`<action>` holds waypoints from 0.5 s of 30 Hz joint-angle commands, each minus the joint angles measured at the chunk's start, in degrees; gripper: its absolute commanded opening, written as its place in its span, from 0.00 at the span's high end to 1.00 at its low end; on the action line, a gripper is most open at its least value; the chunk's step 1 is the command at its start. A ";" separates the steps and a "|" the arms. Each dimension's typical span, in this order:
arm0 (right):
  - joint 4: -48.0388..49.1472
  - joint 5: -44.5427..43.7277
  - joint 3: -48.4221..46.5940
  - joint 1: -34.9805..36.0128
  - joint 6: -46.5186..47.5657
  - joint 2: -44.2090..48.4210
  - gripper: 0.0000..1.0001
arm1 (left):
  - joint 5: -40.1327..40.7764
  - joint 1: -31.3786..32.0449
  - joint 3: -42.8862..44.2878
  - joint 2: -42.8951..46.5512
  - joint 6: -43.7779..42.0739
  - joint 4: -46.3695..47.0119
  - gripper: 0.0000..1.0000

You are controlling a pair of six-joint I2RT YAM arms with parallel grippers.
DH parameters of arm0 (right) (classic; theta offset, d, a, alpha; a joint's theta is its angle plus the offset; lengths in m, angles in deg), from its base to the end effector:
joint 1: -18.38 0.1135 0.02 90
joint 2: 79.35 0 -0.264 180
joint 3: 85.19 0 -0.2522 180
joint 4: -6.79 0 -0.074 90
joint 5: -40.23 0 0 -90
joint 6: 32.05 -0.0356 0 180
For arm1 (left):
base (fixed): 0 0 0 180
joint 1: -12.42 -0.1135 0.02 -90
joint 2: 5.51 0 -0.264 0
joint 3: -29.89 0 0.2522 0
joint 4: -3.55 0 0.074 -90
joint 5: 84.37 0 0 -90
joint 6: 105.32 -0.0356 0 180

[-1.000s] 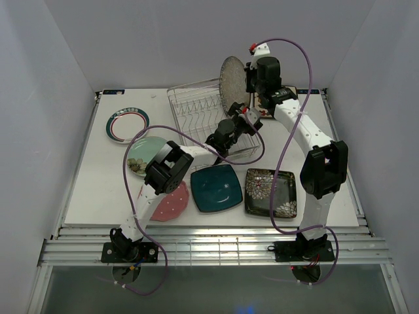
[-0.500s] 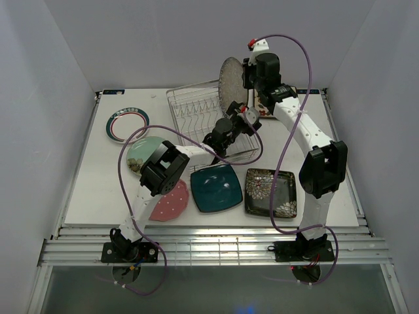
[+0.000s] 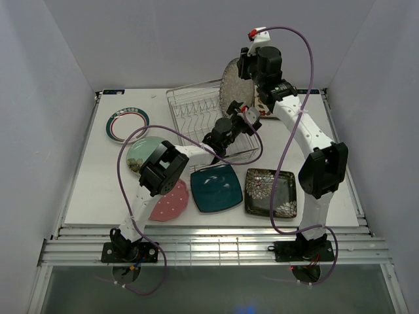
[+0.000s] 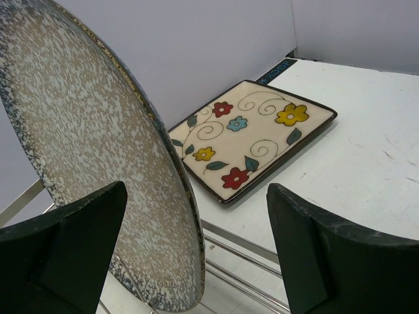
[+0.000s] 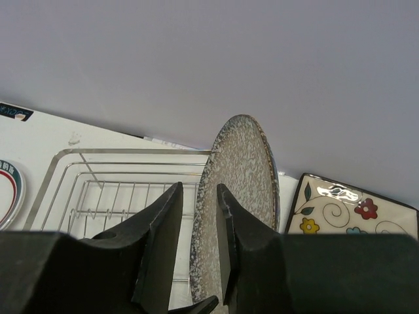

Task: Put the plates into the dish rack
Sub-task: Insert the plate into the dish rack.

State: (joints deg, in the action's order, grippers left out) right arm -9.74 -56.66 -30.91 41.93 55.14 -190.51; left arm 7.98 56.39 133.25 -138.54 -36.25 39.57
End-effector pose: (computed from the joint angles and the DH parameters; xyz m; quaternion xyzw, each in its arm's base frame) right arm 0.4313 0.1833 0.4193 -0.0881 0.7136 0.1161 0.6852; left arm 0.3811 -0.3657 0.1938 0.3448 0.5708 -0.1354 0.7328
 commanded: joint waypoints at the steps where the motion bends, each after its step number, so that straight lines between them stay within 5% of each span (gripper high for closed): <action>1: 2.85 0.48 -1.42 0.00 -0.09 1.91 0.66 | -0.68 -0.46 -0.66 4.36 0.45 0.67 0.02; 15: 3.03 0.48 1.92 -0.61 -1.32 6.47 0.65 | -0.77 -1.43 -1.89 9.54 0.62 0.85 0.02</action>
State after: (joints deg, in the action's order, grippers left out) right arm -9.78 -56.62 -29.21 41.65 54.75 -188.15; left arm 7.96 55.34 131.96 -135.81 -36.23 39.57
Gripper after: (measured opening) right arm 0.349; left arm 0.979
